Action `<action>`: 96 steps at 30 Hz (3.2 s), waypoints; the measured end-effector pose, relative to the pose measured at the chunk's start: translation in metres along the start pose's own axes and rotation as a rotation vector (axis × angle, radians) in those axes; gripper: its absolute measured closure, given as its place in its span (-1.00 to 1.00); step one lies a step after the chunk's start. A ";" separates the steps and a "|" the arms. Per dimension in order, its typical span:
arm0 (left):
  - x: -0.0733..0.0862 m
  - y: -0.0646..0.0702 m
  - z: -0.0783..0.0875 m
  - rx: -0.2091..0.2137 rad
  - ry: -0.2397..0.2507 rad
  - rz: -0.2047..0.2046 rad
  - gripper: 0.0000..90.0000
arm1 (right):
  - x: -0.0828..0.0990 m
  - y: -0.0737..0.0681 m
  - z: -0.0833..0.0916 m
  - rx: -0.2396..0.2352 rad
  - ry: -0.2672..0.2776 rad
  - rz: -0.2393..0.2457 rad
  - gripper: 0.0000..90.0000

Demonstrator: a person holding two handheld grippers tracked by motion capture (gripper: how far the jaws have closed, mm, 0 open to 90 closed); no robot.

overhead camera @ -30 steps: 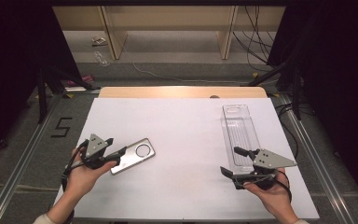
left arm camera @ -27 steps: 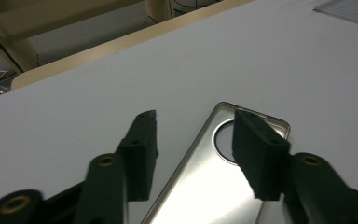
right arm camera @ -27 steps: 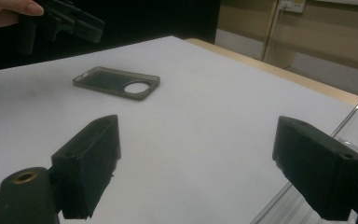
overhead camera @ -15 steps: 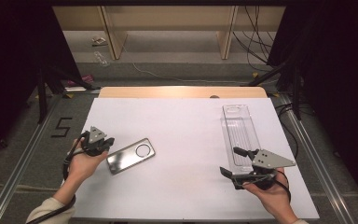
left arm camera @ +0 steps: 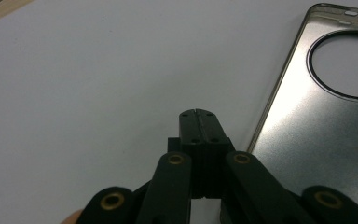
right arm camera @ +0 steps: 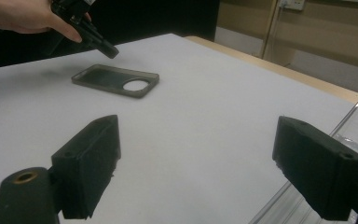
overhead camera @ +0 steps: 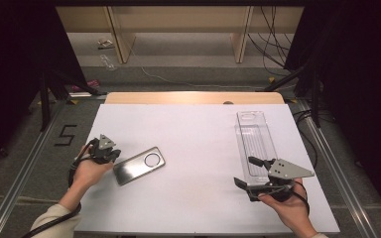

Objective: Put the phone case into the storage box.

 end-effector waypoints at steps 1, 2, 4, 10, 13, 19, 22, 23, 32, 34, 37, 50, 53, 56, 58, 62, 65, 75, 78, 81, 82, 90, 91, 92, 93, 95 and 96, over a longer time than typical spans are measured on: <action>0.000 0.000 0.000 0.000 0.000 0.000 0.99 | 0.000 0.000 0.000 0.000 0.000 0.000 -0.64; 0.002 0.002 -0.002 0.009 -0.013 -0.010 1.00 | 0.000 0.000 0.000 0.000 0.000 0.001 -0.64; 0.004 0.003 -0.003 0.015 -0.028 -0.014 1.00 | 0.000 0.000 0.000 0.000 0.000 0.001 -0.64; 0.012 0.004 -0.005 0.033 -0.063 -0.016 1.00 | 0.000 0.000 0.000 0.000 -0.001 0.002 -0.64; 0.014 0.006 -0.006 0.041 -0.073 -0.014 0.99 | 0.000 0.000 0.000 -0.001 -0.001 0.002 -0.64; 0.016 0.008 -0.004 0.059 -0.092 -0.010 1.00 | 0.000 0.000 0.000 0.000 0.002 0.002 -0.64; 0.018 0.011 0.000 0.071 -0.108 -0.019 1.00 | 0.000 0.000 0.000 -0.001 0.002 0.002 -0.64; 0.018 0.011 0.000 0.071 -0.108 -0.019 1.00 | 0.000 0.000 0.001 -0.001 0.002 0.002 -0.64; 0.025 0.024 0.010 0.112 -0.147 -0.058 0.99 | 0.000 0.000 0.001 0.000 0.002 0.001 -0.64; 0.025 0.025 0.011 0.113 -0.149 -0.064 0.99 | 0.000 0.000 0.001 0.000 0.002 0.001 -0.64; 0.025 0.026 0.011 0.117 -0.152 -0.066 0.99 | 0.000 0.000 0.001 0.000 0.002 0.001 -0.64; 0.028 0.042 0.018 0.142 -0.181 -0.114 0.99 | -0.001 0.000 0.001 0.001 0.002 0.001 -0.64; 0.028 0.044 0.019 0.142 -0.186 -0.127 0.99 | -0.001 0.000 0.001 0.000 0.002 0.001 -0.64; 0.028 0.047 0.020 0.147 -0.190 -0.140 0.99 | 0.000 0.000 0.001 0.000 0.001 0.003 -0.64; 0.029 0.049 0.021 0.150 -0.193 -0.150 0.99 | -0.001 0.000 0.001 0.002 0.004 0.000 -0.64; 0.029 0.053 0.022 0.161 -0.198 -0.158 0.99 | -0.001 0.000 0.001 0.001 0.002 0.001 -0.64; 0.029 0.054 0.022 0.164 -0.194 -0.160 0.99 | -0.001 0.000 0.001 0.000 0.003 0.001 -0.64; 0.029 0.060 0.024 0.175 -0.200 -0.170 0.99 | 0.000 0.000 0.001 0.000 0.001 0.001 -0.64; 0.029 0.062 0.025 0.182 -0.202 -0.177 0.99 | -0.001 0.000 0.001 0.000 0.001 0.001 -0.64; 0.029 0.065 0.026 0.184 -0.205 -0.183 0.99 | 0.000 0.000 0.001 -0.001 0.001 0.002 -0.64; 0.029 0.067 0.026 0.189 -0.204 -0.192 0.99 | 0.000 0.000 0.001 -0.001 0.001 0.002 -0.64; 0.029 0.067 0.026 0.192 -0.203 -0.185 0.99 | 0.000 0.000 0.001 0.000 0.001 0.000 -0.64; 0.029 0.067 0.026 0.192 -0.203 -0.185 0.99 | 0.000 0.000 0.001 0.000 0.001 0.001 -0.64; 0.029 0.067 0.026 0.195 -0.203 -0.184 0.99 | 0.000 0.000 0.001 -0.001 0.001 0.002 -0.64; 0.029 0.067 0.026 0.195 -0.203 -0.184 0.99 | 0.000 0.000 0.001 -0.001 0.001 0.002 -0.64; 0.029 0.067 0.026 0.198 -0.202 -0.180 0.99 | 0.000 0.000 0.001 -0.001 0.001 0.001 -0.64; 0.029 0.067 0.026 0.199 -0.201 -0.177 0.99 | 0.000 0.000 0.001 -0.001 0.001 0.001 -0.64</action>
Point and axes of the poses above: each handheld gripper's, and its own axes: z roughly backward along the jaws, x roughly out of its underside, y roughly to its right, the point moved 10 cm from there along -z, roughly forward along the jaws, and after that the axes turned 2 degrees about -z, right-handed, at the moved point
